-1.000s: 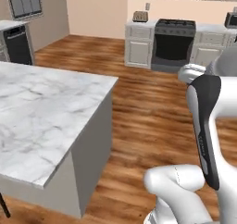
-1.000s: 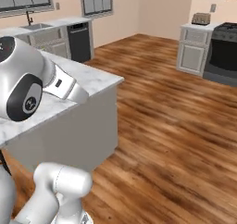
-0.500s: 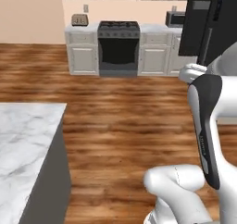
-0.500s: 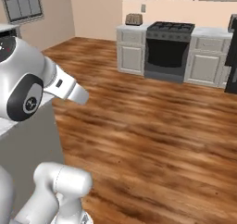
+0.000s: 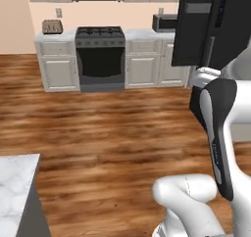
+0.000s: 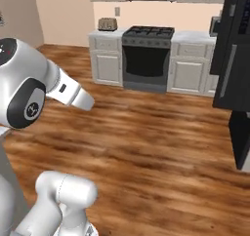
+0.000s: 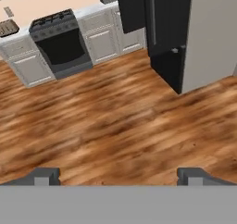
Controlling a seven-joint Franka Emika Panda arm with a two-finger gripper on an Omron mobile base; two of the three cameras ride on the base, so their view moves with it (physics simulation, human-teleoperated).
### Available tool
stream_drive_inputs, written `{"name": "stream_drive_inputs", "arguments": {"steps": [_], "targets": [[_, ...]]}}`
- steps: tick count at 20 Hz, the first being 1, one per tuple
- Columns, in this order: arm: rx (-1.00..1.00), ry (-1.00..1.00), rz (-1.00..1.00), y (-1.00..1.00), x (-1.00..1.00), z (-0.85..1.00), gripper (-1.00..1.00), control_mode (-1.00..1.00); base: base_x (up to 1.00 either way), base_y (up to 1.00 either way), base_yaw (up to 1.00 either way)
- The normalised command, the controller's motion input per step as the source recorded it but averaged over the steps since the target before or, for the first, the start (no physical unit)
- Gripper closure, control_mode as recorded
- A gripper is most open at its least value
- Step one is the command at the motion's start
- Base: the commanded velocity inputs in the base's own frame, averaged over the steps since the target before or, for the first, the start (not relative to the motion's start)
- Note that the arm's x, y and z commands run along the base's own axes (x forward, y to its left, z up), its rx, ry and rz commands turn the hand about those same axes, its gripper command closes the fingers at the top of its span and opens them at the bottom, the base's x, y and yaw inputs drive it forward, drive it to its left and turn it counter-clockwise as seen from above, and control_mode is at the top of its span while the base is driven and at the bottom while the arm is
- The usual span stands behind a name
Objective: Gather the lemon wedge and carrot from the fridge and place them on a tray on the dining counter. Then gather the steak and fish from the fridge and place them on the other tray.
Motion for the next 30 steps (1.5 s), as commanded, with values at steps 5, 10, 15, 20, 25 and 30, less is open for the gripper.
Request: {"name": "stream_drive_inputs", "arguments": {"steps": [5,10,15,20,25,30], "targets": [[0.00,0.00,0.00,0.00,0.00,0.00,-1.00,1.00,1.00,0.00,-0.29],[0.00,0.00,0.00,0.00,0.00,0.00,-1.00,1.00,1.00,0.06,-0.37],[0.00,0.00,0.00,0.00,0.00,0.00,-1.00,1.00,0.76,0.34,-0.74],[0.00,0.00,0.00,0.00,0.00,0.00,-1.00,1.00,0.71,0.86,-0.74],[0.00,0.00,0.00,0.00,0.00,0.00,-1.00,1.00,0.46,1.00,-0.42],[0.00,0.00,0.00,0.00,0.00,0.00,-1.00,1.00,0.50,1.00,-0.44]]}}
